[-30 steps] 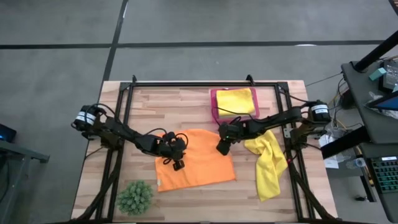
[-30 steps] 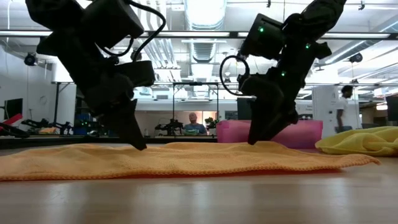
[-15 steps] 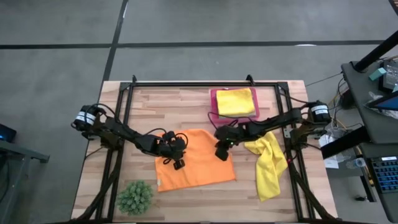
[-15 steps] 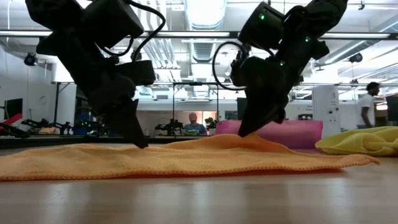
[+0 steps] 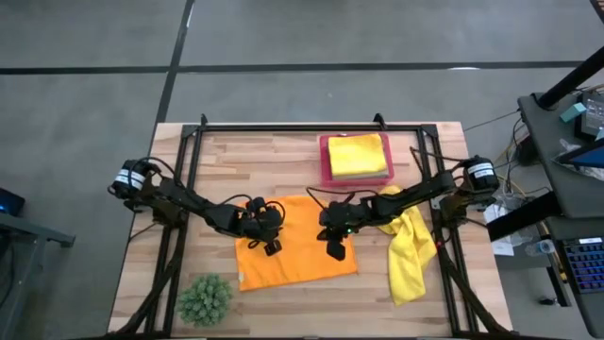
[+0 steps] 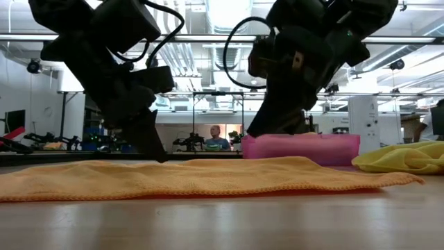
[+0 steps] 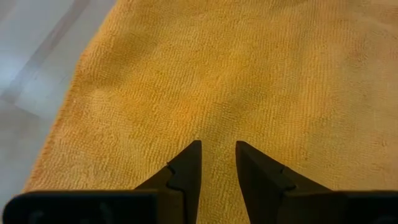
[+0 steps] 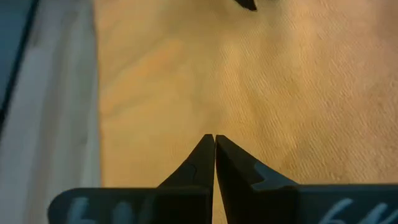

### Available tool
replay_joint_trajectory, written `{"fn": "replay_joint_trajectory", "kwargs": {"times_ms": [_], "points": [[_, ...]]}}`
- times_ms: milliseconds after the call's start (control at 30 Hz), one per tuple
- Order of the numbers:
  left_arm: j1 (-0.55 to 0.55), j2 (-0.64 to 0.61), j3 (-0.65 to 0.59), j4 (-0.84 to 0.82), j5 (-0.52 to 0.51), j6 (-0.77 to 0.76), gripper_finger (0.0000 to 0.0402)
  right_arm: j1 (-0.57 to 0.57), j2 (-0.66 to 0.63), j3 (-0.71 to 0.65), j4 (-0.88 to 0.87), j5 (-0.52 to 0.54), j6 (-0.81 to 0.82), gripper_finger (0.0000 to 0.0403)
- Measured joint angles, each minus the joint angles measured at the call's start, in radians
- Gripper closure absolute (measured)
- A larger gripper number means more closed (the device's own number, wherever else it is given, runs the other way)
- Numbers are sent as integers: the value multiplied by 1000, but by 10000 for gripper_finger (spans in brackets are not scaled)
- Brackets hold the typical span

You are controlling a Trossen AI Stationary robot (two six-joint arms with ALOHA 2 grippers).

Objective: Fold microfiber towels
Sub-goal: Fold the orange microfiber cloth

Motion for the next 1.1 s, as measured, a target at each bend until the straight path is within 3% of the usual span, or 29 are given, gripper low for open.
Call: {"fn": "replay_joint_trajectory", "kwargs": {"times_ms": [167,267,467,900,1100], "points": [[0,0,0,2,0,0,318,-25,-42,19,-174,227,26,394],[0,0,0,4,0,0,318,-55,-70,22,-282,304,95,394],[0,0,0,4,-5,0,318,-129,-69,16,-390,268,198,367],[1,0,0,6,-28,8,318,-144,-8,5,-341,265,199,205],[2,0,0,6,-31,8,318,-137,26,5,-244,183,160,204]]}}
